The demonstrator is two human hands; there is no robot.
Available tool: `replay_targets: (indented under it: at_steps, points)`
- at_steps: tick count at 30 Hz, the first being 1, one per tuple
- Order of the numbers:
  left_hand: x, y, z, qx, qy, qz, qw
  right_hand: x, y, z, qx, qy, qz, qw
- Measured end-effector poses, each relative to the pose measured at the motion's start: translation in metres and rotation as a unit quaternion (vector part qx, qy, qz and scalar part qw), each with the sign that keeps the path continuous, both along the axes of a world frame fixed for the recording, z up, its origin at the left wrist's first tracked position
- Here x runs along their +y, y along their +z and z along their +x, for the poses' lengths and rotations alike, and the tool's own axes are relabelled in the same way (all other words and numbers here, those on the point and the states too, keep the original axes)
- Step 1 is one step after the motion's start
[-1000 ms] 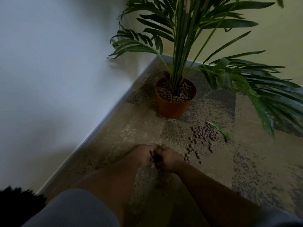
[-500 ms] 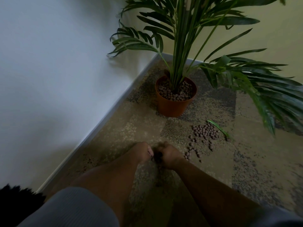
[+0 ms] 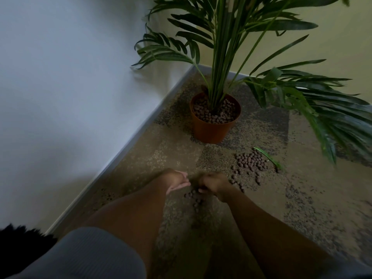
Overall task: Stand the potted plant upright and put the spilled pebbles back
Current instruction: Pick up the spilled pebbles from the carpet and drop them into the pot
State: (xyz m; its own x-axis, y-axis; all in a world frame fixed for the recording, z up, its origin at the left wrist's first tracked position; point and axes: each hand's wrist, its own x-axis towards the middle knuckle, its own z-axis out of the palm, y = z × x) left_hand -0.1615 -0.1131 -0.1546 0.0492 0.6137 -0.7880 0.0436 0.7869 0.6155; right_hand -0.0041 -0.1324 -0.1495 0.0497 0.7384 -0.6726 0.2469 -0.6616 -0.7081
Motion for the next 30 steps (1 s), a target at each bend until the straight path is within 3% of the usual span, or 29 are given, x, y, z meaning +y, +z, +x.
replay_targets:
  at_steps: [1, 3, 7, 14, 20, 24, 30]
  points:
    - [0.001, 0.000, 0.001, -0.013, 0.013, -0.007, 1.000, 0.000, 0.003, 0.001, 0.128, -0.090, -0.040, 0.987]
    - [0.005, 0.000, 0.002, -0.045, 0.044, -0.021, 0.998, 0.000, 0.005, 0.009, 0.279, -0.182, -0.078, 0.939]
    - [0.010, 0.004, 0.003, -0.103, 0.089, -0.032, 0.990, -0.001, 0.005, 0.018, 0.403, -0.247, -0.082, 0.878]
    - [0.021, 0.026, 0.002, -0.194, 0.232, -0.033, 0.953, 0.015, 0.012, 0.017, 0.432, -0.280, -0.067, 0.855]
    - [0.062, 0.062, 0.007, -0.194, 0.327, 0.015, 0.925, 0.046, 0.060, 0.021, 0.479, -0.322, 0.035, 0.816]
    - [0.089, 0.102, 0.030, -0.256, 0.325, 0.067, 0.908, 0.069, 0.094, 0.026, 0.495, -0.367, 0.095, 0.782]
    - [0.118, 0.137, 0.067, -0.308, 0.280, 0.130, 0.900, 0.100, 0.128, 0.023, 0.473, -0.390, 0.106, 0.783]
